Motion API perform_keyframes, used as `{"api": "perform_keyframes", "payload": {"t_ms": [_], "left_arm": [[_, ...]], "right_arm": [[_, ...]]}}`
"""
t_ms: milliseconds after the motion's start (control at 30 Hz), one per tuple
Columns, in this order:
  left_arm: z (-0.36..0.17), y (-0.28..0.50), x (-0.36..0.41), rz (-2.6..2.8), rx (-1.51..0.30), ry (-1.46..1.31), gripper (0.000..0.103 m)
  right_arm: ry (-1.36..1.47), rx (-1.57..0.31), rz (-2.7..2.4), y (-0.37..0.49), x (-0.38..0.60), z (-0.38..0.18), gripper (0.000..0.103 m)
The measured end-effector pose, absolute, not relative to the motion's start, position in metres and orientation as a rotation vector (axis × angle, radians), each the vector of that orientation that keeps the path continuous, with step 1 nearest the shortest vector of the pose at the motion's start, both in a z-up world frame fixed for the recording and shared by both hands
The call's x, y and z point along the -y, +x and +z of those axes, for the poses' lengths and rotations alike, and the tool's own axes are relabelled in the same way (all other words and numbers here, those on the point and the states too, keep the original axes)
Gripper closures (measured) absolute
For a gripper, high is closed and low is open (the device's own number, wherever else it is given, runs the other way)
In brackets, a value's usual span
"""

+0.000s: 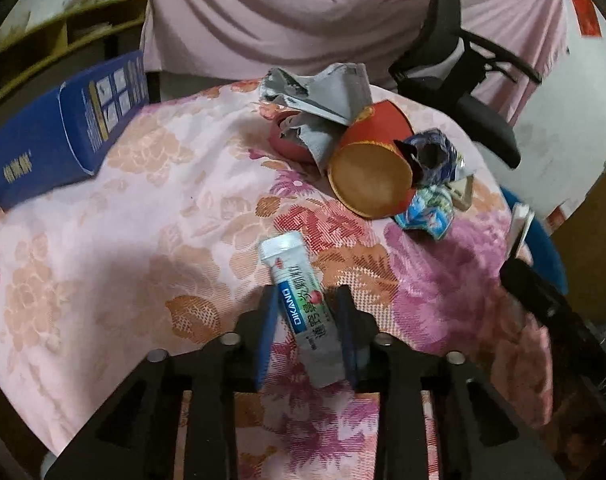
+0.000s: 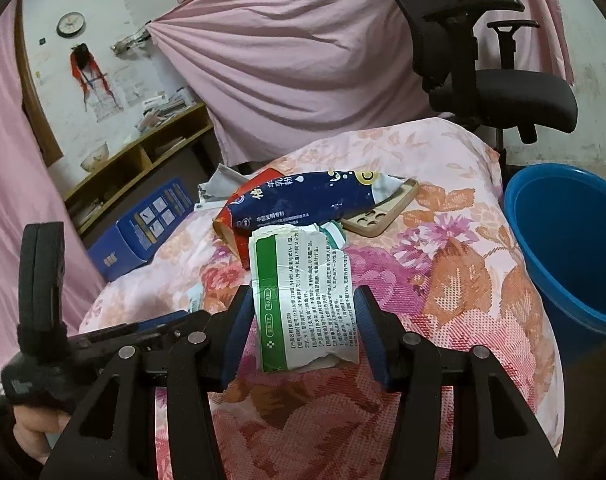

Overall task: Collect trash
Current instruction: 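Carry both items to the blue basin and open both tools to drop them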

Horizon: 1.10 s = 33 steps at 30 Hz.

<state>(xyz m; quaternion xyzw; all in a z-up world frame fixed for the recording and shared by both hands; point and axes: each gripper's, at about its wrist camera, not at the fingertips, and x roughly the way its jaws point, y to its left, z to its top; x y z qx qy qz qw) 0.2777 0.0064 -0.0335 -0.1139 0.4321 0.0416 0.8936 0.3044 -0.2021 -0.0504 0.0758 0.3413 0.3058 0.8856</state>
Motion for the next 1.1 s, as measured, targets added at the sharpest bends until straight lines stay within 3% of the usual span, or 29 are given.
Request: {"api": "perform_keyframes", "payload": {"t_ms": [133,267,600,800,1100], "left_arm": [[-0.031,0.268,-0.01,0.062,-0.853,-0.254,0.089],[-0.007,0.248,0.013,-0.003,-0.646,-0.19,0.089],[0.063,0.259,0.093,-0.21,-0.348,-0.096,0.089],[0.073,0.304,0.15,-0.349,-0.363,-0.039,0.088],[0.036,0.393,0.209,-0.465,-0.612,-0.078,0.088]], "right_arm": [[0.169,-0.701,0.636,0.304,0.206,-0.048,0.053],[0.201,-0.629,0.636,0.299,0.217,-0.037,0.053],[0.247,-0.235,0.392,0.275,0.298,0.008,0.053],[0.285,-0.186,0.246,0.295,0.35,0.005,0.053],[0.393,-0.286,0.133,0.337,0.401,-0.028,0.053]]}}
